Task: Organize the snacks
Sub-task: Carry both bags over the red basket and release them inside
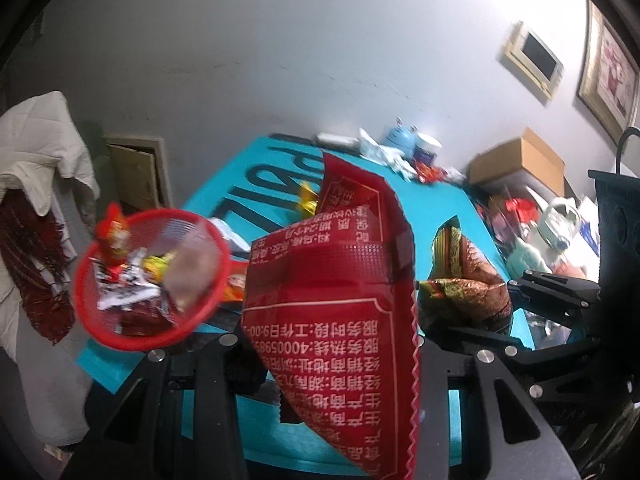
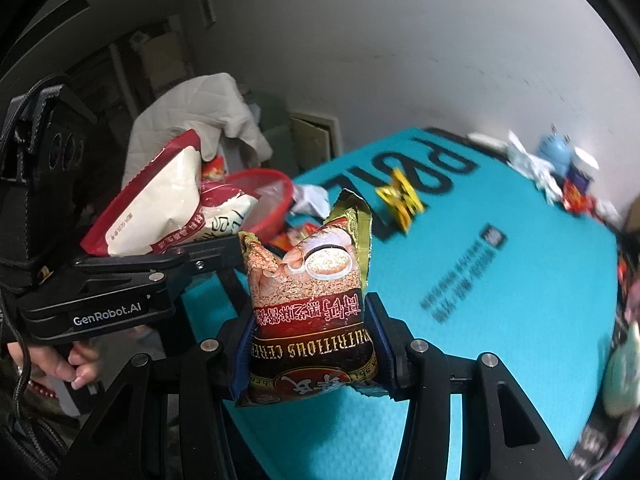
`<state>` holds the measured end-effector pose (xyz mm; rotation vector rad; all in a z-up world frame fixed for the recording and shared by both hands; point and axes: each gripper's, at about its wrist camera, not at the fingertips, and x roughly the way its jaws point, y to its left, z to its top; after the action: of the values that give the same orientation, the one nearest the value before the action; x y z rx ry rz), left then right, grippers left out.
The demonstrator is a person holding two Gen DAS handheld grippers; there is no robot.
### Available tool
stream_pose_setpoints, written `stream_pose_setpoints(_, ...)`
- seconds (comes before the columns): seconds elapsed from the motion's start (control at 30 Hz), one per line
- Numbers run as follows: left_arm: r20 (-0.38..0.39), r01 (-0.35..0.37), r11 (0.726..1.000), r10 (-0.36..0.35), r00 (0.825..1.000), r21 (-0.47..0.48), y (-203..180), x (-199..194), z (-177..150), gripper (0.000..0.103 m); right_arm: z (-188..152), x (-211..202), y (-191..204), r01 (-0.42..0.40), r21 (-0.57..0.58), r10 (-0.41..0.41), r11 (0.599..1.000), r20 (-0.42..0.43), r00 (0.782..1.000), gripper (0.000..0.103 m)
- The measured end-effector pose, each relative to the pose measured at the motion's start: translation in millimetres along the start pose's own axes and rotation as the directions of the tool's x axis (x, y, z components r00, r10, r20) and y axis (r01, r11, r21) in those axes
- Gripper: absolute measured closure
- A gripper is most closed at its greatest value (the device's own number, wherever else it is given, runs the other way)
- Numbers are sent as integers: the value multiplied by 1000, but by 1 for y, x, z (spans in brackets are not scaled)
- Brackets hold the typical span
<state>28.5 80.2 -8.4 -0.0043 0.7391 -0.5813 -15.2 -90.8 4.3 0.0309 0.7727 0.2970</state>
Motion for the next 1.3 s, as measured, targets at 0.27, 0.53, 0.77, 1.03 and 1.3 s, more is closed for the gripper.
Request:
stream_pose_setpoints(0.27, 64, -99, 993, 103, 993, -66, 42, -21, 15, 63, 39, 23, 24, -68, -67, 69, 995, 16, 997, 54)
stream_pose_setpoints(0.53, 90, -202, 969, 216, 972, -142, 86, -31, 23, 63, 76, 59, 43, -118, -106, 120, 987, 16, 993, 54)
stream_pose_setpoints(0.77, 82, -257, 946, 278, 957, -198, 121, -31, 22, 63, 104, 104, 52, -147, -104, 146, 984, -11, 989, 54)
stream_pose_setpoints(1.03, 36, -312, 918, 330, 943, -244, 157, -9, 20, 63, 117, 153, 63, -140, -110, 133, 984, -62, 989, 54)
stream_pose_setpoints(1.3, -12, -311, 919, 318, 948, -244, 177, 19, 23, 63, 119, 185, 60, -161, -86, 154, 983, -78, 985, 54)
